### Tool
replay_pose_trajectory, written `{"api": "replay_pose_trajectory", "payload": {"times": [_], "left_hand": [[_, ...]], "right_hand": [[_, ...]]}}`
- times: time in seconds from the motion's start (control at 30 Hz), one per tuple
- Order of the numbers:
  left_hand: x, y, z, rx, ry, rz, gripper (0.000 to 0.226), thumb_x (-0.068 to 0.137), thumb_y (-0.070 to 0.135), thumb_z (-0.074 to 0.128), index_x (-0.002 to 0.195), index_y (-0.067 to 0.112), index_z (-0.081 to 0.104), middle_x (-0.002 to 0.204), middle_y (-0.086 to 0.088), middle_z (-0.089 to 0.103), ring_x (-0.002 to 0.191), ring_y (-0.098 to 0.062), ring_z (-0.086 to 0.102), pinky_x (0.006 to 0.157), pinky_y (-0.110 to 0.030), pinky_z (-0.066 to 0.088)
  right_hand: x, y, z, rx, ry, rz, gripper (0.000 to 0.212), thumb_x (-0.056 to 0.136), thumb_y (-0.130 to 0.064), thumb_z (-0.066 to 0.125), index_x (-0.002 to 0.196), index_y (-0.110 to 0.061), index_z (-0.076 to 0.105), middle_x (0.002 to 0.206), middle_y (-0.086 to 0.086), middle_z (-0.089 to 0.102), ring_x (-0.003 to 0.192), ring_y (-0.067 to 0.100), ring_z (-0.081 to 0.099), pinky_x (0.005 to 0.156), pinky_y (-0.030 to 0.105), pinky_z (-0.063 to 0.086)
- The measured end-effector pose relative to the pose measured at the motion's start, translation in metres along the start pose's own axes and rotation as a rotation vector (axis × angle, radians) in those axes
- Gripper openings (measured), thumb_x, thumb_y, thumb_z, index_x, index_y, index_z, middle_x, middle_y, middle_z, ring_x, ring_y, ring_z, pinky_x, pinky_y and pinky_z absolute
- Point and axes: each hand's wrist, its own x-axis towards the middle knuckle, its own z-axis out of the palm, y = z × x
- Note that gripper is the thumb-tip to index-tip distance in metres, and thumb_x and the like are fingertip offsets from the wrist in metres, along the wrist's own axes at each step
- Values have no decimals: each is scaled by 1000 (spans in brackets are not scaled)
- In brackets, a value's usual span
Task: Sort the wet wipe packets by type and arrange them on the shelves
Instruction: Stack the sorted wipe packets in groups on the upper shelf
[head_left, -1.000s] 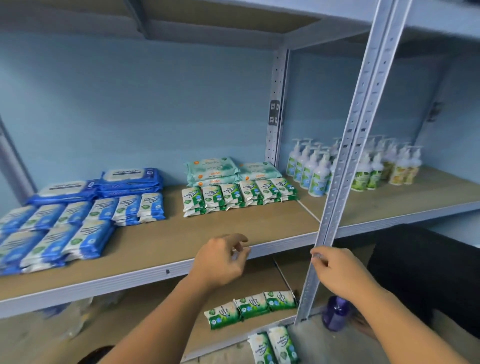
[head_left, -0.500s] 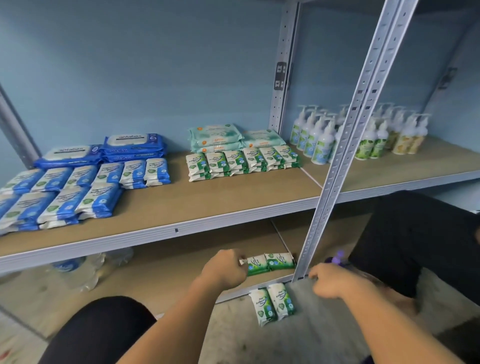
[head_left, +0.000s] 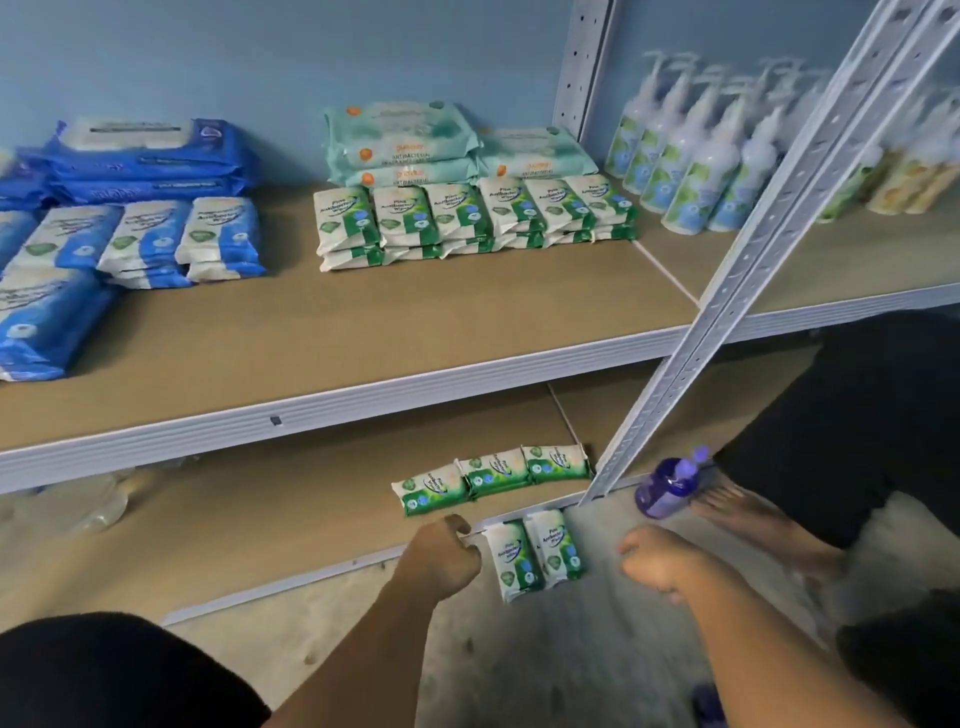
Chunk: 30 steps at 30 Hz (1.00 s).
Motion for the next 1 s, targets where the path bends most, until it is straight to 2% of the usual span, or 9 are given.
{"api": "replay_pose_trajectory", "payload": {"times": [0.17, 0.27, 0.37, 0.43, 0.53, 0.6, 0.7, 0.87, 1.0], "left_hand": [[31, -16, 30, -68, -24, -54, 39, 91, 19, 51, 128, 17, 62, 93, 2, 67, 80, -16, 60, 68, -21, 44], [58, -29, 50, -106, -76, -140, 42, 93, 24, 54, 134, 17, 58, 113, -1, 70, 100, -20, 63, 77, -21, 41], [82, -37, 70, -161, -129, -231, 46, 94, 25, 54, 139, 15, 54, 133, -4, 63, 116, -23, 61, 83, -24, 45], [95, -37, 84, -200, -149, -256, 47, 94, 29, 52, 139, 14, 55, 139, -6, 59, 118, -26, 61, 84, -28, 47], [113, -37, 108, -297, -127, -281, 28, 88, 39, 55, 104, 18, 66, 112, -12, 70, 91, -29, 69, 71, -39, 54], [123, -38, 121, -324, -107, -303, 28, 89, 39, 56, 95, 14, 67, 97, -14, 70, 84, -30, 67, 67, -36, 50], [131, -31, 127, -356, -53, -341, 35, 84, 41, 54, 93, 11, 70, 89, -7, 71, 86, -25, 67, 70, -29, 48], [135, -24, 133, -418, -18, -407, 23, 89, 30, 62, 100, 12, 73, 81, 0, 68, 62, -5, 58, 45, -15, 38], [137, -24, 144, -440, -5, -414, 24, 89, 28, 69, 105, 12, 72, 89, -1, 71, 61, 0, 57, 34, -7, 32]], "right_hand": [[62, 4, 17, 160, -8, 76, 28, 94, -17, 48, 116, -13, 65, 109, 16, 70, 79, 25, 66, 65, 25, 46], [99, 5, 28, 231, 0, 95, 20, 92, -14, 50, 103, -13, 67, 104, 16, 69, 82, 29, 67, 67, 29, 49], [124, 0, 42, 254, 0, 98, 11, 88, -13, 54, 85, -16, 65, 91, 8, 64, 81, 26, 62, 68, 25, 47], [136, -6, 49, 292, 2, 89, 7, 86, -14, 59, 88, -17, 65, 94, 7, 64, 88, 25, 62, 71, 26, 47], [155, -13, 64, 333, 2, 69, 13, 84, -16, 65, 92, -24, 59, 98, 4, 62, 93, 21, 60, 71, 25, 43], [169, -15, 74, 354, 7, 67, 14, 82, -19, 64, 96, -21, 61, 100, 4, 66, 92, 21, 64, 72, 27, 46], [182, -22, 85, 380, 12, 73, 21, 85, -22, 67, 106, -23, 64, 105, 5, 69, 95, 22, 64, 74, 25, 43], [191, -29, 100, 415, 73, 125, 35, 79, -22, 66, 114, -19, 63, 110, 8, 69, 102, 30, 65, 87, 35, 53], [196, -30, 107, 492, 68, 193, 34, 78, -21, 70, 111, -13, 67, 108, 11, 70, 94, 28, 66, 78, 32, 53]]}}
